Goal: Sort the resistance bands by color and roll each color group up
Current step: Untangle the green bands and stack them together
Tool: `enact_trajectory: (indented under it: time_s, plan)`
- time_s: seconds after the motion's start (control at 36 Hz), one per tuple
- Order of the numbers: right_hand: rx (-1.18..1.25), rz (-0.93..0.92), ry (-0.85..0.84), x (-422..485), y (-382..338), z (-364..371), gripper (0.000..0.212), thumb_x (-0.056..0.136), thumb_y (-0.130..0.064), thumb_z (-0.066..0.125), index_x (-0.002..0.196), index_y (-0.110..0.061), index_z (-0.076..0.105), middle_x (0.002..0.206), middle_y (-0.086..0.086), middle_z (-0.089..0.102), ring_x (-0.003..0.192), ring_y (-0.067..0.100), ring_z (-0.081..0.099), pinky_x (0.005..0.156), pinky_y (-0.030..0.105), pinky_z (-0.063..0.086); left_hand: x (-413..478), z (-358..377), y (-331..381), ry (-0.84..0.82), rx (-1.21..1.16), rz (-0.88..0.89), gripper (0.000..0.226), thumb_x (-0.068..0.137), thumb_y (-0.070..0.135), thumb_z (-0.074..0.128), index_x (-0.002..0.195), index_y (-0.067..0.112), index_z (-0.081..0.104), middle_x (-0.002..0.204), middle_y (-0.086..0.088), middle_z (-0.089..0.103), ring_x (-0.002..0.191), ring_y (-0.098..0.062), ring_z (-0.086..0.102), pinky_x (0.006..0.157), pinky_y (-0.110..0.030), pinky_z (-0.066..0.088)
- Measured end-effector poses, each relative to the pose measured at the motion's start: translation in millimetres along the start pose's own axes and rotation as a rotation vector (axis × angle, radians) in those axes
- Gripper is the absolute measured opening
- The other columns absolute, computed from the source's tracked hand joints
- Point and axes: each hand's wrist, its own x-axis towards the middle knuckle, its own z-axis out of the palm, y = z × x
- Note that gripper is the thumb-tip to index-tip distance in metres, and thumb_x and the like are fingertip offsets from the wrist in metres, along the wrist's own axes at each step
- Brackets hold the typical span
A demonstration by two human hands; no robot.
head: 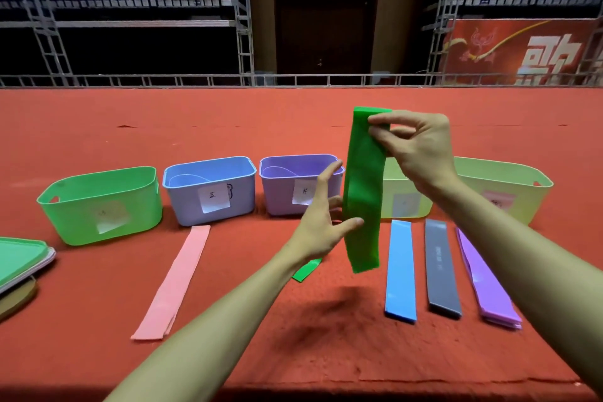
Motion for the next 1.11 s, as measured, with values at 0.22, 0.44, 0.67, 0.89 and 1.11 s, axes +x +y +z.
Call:
enact_trajectory:
  time_s: [0.22,0.44,0.67,0.89,1.11]
  plan:
    - [-0.033,0.072,0.127,25.2,16.1,-9.7,0.017,0.082,-0.004,0.072,0.097,-0.012,0.072,0.073,-0.009,0.07,0.059,0.004,0.065,0.056,0.024,0.057,-28.0,6.2,-33.7,-0.08,-0.014,-0.079,0.079,0.088,-0.003,0.061,0.137,0.052,0.03,0.111,0.003,0.065,0.096,-0.014,0.066,0.086,-0.038,0.056]
    - [-0.124,0.228,0.187,26.8,66.1,-20.1,0.014,0.081,-0.006,0.072,0.094,-0.01,0.074,0.085,0.012,0.07,0.066,0.018,0.065,0.059,0.031,0.058,-50.8,8.4,-66.9,-0.179,-0.019,-0.172,0.068,0.081,-0.006,0.067,0.125,0.041,0.047,0.123,0.003,0.057,0.105,-0.015,0.06,0.085,-0.028,0.054]
    - [-0.211,0.361,0.211,10.0,115.5,-25.4,0.013,0.078,-0.009,0.076,0.087,-0.019,0.076,0.087,0.006,0.073,0.077,0.023,0.069,0.071,0.046,0.06,-69.6,8.1,-98.5,-0.226,0.006,-0.232,0.069,0.077,-0.006,0.072,0.122,0.042,0.051,0.127,-0.003,0.06,0.102,-0.017,0.065,0.089,-0.034,0.056]
    - [-0.286,0.387,0.199,-14.5,149.8,-15.6,0.014,0.078,-0.008,0.075,0.087,-0.018,0.076,0.081,0.005,0.072,0.075,0.019,0.067,0.077,0.047,0.058,-82.4,9.3,-128.3,-0.258,0.094,-0.293,0.075,0.075,0.001,0.075,0.121,0.055,0.05,0.125,0.006,0.061,0.106,-0.019,0.063,0.091,-0.042,0.053]
    - [-0.277,0.281,0.125,-23.4,150.9,-2.6,0.015,0.082,-0.001,0.071,0.096,-0.005,0.074,0.088,0.007,0.071,0.075,0.016,0.068,0.075,0.035,0.058,-82.8,9.8,-143.2,-0.326,0.117,-0.275,0.07,0.077,0.002,0.075,0.128,0.043,0.05,0.117,0.005,0.064,0.096,-0.003,0.064,0.089,-0.023,0.052]
